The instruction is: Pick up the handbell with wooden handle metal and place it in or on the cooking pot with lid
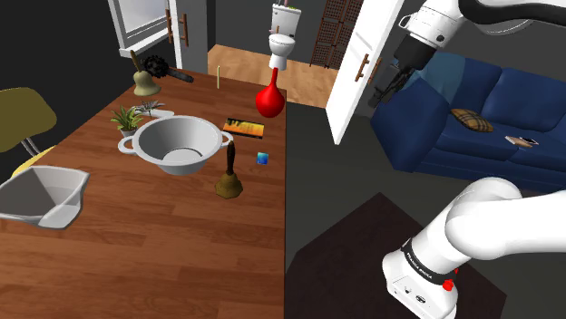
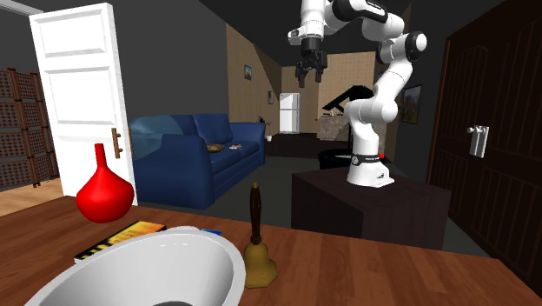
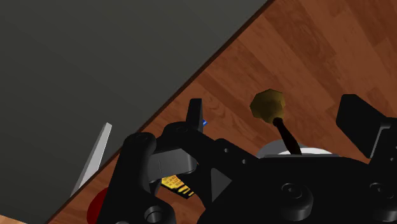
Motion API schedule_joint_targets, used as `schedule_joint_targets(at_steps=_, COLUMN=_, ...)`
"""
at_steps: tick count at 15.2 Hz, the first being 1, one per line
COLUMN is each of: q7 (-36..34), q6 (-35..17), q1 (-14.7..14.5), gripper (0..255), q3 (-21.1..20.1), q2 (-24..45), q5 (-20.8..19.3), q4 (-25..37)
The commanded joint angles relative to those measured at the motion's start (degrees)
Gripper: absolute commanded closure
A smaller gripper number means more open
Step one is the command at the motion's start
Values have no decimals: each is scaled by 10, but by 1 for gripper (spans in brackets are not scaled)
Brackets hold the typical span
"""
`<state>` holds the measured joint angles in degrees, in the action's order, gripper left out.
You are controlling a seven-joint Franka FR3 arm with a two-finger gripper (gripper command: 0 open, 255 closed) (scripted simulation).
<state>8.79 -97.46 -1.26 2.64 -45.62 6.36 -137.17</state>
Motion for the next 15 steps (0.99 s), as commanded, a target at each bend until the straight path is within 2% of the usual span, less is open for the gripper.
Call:
schedule_joint_targets(at_steps=1, q7=0, q6=0, q1=0, gripper=0, q3=0, q2=0, q5=0, q4=0)
schedule_joint_targets(at_steps=9, q7=-23, q6=-242, q1=-22, gripper=0, q3=-46, q2=-25, q5=50, q4=-179)
schedule_joint_targets(at_steps=15, q7=-34, q6=-463, q1=-58, gripper=0, q3=-86, q2=40, q5=102, q4=-266)
